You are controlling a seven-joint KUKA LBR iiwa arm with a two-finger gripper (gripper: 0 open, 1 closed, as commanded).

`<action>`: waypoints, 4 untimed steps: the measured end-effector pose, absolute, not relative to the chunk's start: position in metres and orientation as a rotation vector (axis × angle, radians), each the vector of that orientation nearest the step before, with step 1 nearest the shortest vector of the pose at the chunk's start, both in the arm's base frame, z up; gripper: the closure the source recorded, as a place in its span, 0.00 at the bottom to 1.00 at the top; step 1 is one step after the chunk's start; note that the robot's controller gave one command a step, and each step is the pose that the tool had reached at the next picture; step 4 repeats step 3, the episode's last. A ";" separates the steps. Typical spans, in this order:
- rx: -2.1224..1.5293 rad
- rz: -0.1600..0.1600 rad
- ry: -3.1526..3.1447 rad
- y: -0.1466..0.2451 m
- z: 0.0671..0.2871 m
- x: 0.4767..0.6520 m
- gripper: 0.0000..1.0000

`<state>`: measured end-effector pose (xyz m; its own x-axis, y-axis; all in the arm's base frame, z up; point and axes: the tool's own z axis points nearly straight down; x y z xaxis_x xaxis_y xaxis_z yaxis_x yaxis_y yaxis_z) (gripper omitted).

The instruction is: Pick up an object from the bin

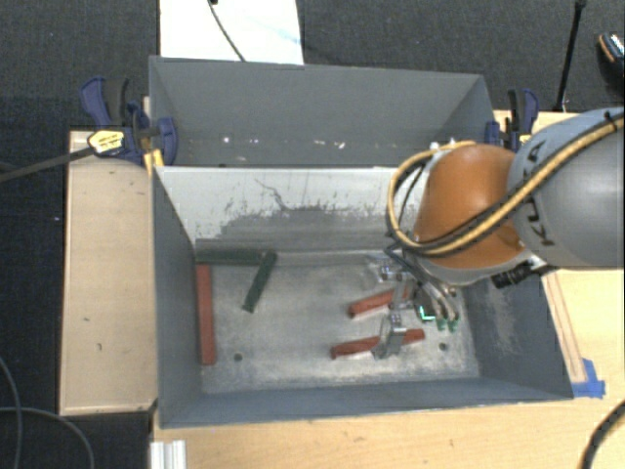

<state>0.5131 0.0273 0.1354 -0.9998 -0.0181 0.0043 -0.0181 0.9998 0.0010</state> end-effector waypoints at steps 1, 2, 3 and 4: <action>0.086 0.000 -3.143 -0.013 0.067 0.557 0.00; 0.088 -0.001 -3.142 -0.011 0.071 0.556 1.00; 0.247 0.002 -3.144 -0.011 0.236 0.565 1.00; 0.247 0.002 -3.144 -0.011 0.236 0.565 1.00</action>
Offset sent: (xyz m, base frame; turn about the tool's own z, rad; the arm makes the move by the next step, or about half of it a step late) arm 0.0420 -0.0381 -0.0654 -0.0410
